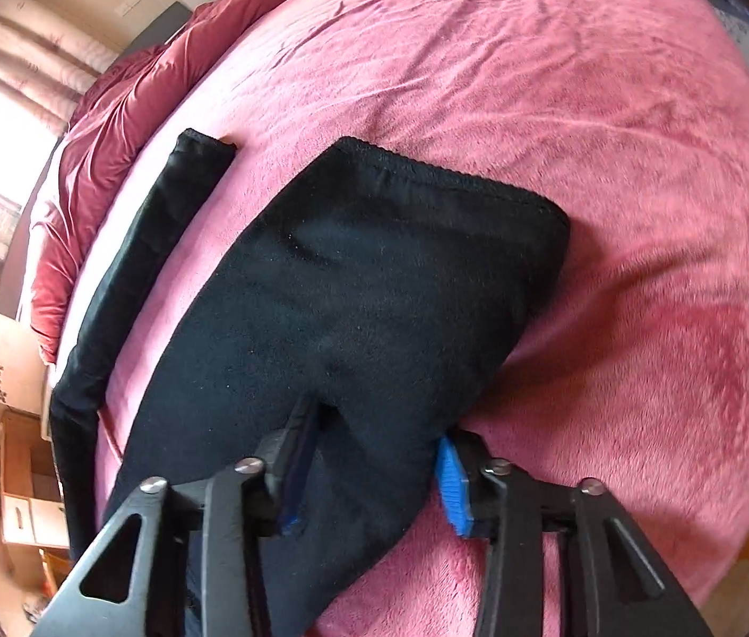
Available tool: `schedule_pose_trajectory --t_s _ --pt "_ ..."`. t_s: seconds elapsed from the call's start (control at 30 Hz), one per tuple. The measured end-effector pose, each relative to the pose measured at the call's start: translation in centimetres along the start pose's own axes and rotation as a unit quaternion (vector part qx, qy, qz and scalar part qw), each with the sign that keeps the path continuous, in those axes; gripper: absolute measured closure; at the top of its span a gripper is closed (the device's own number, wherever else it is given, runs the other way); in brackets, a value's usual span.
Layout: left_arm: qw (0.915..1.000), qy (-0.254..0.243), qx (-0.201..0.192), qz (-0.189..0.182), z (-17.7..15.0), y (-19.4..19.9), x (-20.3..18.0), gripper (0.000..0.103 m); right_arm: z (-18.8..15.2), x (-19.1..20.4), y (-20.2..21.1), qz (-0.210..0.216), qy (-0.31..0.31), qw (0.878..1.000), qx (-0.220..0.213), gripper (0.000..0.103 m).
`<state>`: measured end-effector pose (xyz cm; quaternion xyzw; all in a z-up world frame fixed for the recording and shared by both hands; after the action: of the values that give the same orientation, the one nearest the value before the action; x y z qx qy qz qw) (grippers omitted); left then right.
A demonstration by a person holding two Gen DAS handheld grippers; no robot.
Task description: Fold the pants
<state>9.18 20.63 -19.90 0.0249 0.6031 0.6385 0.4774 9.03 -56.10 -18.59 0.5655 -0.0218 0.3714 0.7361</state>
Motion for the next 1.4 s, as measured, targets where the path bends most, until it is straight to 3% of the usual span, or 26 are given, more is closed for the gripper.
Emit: schedule_pose_trajectory --t_s 0.03,0.1,0.13,0.23,0.4,0.63,0.9,1.0,1.03,1.1,1.2,1.4 --pt "1.0000 -0.004 -0.001 0.000 0.1 -0.2 -0.2 0.075 0.0 -0.1 0.1 -0.009 -0.003 1.000 0.001 0.075" --pt "0.9998 -0.018 -0.003 0.003 0.3 -0.3 -0.7 0.082 0.6 0.2 -0.1 -0.008 0.004 1.000 0.003 0.084" --pt "0.9996 -0.026 -0.005 0.005 0.4 -0.2 -0.9 0.091 0.8 0.6 0.0 -0.008 0.011 1.000 0.002 0.086" --pt "0.9994 -0.031 -0.013 -0.003 0.7 0.7 -1.0 0.095 1.3 1.3 0.7 -0.009 0.033 0.999 -0.008 0.089" --pt "0.9982 -0.055 -0.022 -0.006 0.2 3.1 -1.4 0.096 2.0 2.0 2.4 -0.009 0.058 0.998 -0.022 0.089" --pt "0.9962 -0.086 -0.017 0.004 -1.6 5.5 -1.1 0.096 1.8 0.0 3.5 -0.031 0.059 0.997 -0.024 0.089" --pt "0.9955 -0.089 0.017 0.027 -2.5 5.3 -0.2 0.096 1.0 -3.2 4.1 -0.055 0.047 0.997 -0.012 0.090" --pt "0.9948 -0.091 0.029 0.037 -1.9 4.4 -0.4 0.091 1.0 -3.2 3.7 -0.060 0.049 0.997 -0.007 0.089" --pt "0.9942 -0.093 0.032 0.042 -1.8 4.3 -0.5 0.085 1.0 -3.1 3.7 -0.061 0.049 0.997 -0.007 0.088" --pt "0.9931 -0.098 0.026 0.058 -1.6 4.5 -0.6 0.076 1.3 -3.2 3.8 -0.065 0.042 0.997 -0.007 0.074" --pt "0.9931 -0.093 0.031 0.065 -0.8 5.2 -0.1 0.074 1.7 -3.4 4.9 -0.079 0.045 0.996 -0.021 0.059" --pt "0.9914 -0.112 -0.026 0.062 2.3 8.4 -0.5 0.074 1.9 -1.3 8.8 -0.106 0.102 0.986 -0.083 0.051"
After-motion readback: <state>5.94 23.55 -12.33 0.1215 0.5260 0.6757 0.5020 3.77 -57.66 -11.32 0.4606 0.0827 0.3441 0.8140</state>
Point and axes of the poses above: each gripper's, at about its wrist camera, not at the fingertips, and y roughly against the way its jaws point, x to its left, z to its top, the point moved 1 cm from there along -y, roughly the way its jaws point, and after that the axes turned 5 degrees about -x, right-handed, at the moved point
